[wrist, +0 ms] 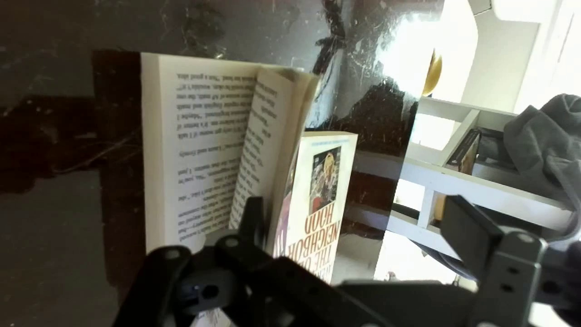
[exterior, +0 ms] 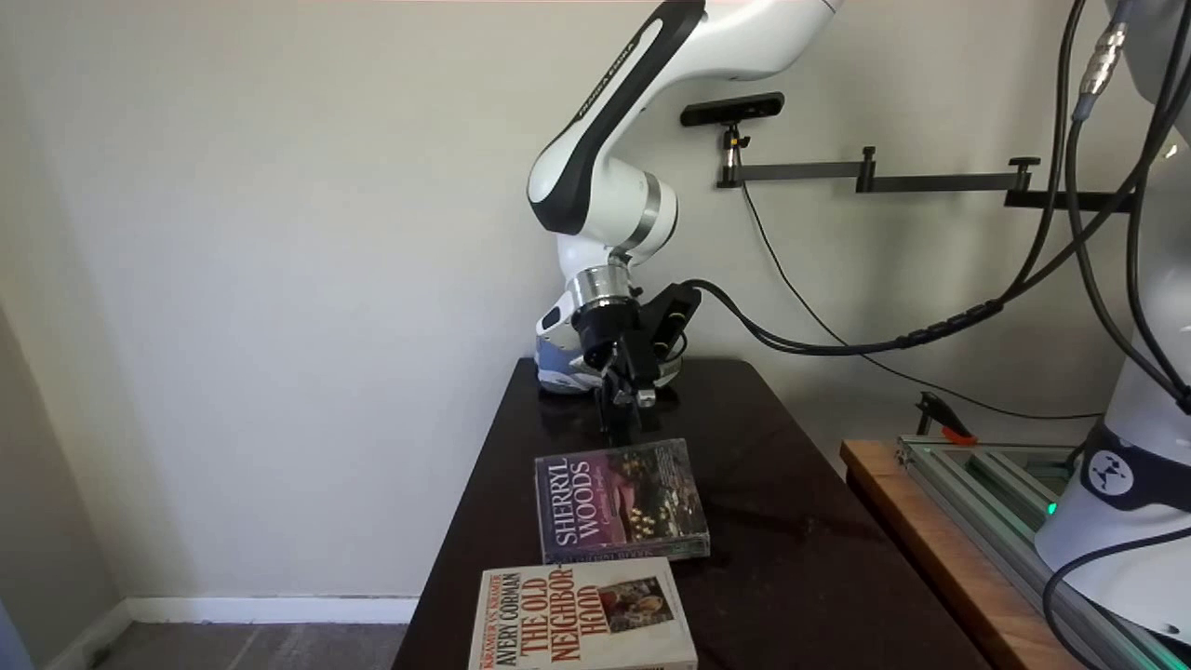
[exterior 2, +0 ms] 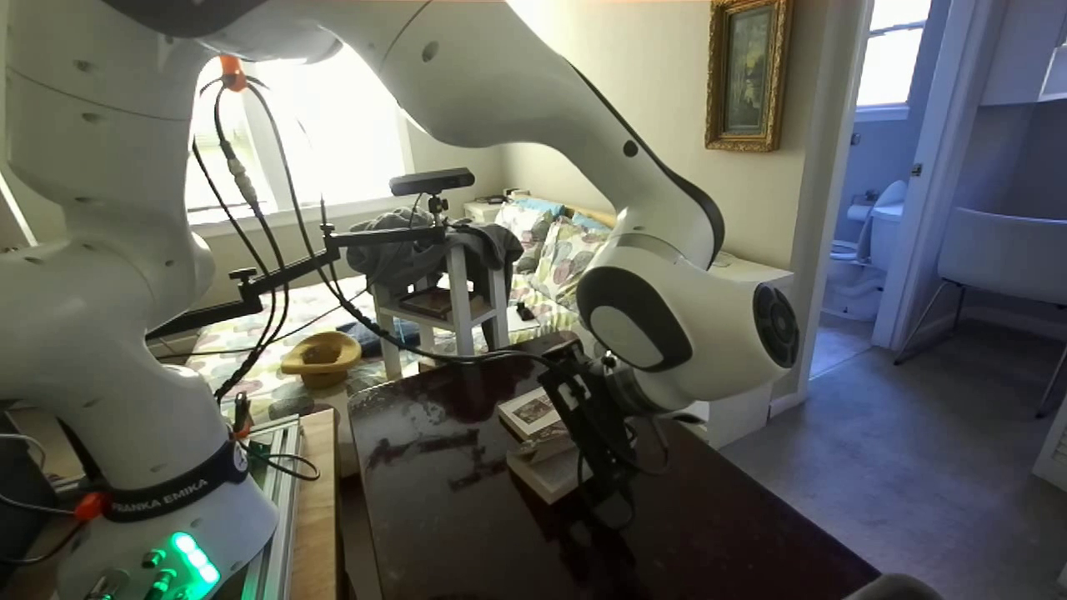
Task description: Open the book on the right
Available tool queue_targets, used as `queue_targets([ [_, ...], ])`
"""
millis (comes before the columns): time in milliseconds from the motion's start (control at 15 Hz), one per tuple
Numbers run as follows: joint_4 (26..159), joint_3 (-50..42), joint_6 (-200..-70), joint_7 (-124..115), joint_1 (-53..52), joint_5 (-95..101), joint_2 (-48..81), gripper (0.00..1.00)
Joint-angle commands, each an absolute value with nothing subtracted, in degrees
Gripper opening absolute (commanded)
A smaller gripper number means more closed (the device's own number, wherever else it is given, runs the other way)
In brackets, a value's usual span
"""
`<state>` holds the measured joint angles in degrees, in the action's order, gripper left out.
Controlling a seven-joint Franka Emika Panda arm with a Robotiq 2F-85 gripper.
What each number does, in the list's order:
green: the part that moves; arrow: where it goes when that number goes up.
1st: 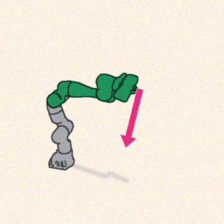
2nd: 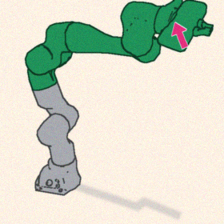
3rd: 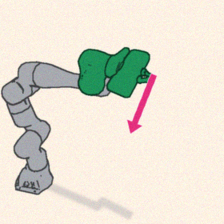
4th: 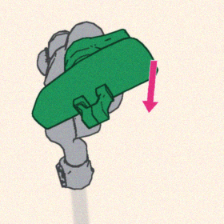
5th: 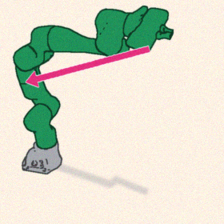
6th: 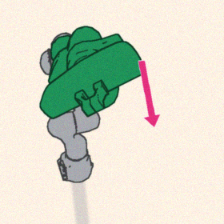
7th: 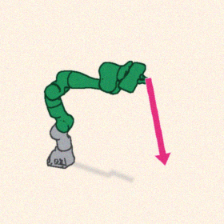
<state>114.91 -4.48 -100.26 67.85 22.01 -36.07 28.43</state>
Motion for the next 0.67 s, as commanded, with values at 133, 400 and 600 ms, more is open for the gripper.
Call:
queue_targets([
  [133, 115.22, -4.57, -96.38, 67.82, 20.47, -36.02, 26.93, 1.00],
  [400, 115.94, -4.42, -96.39, 67.56, 18.70, -35.12, 25.30, 1.00],
  [600, 116.53, -4.20, -96.95, 67.20, 16.91, -34.56, 24.06, 1.00],
])
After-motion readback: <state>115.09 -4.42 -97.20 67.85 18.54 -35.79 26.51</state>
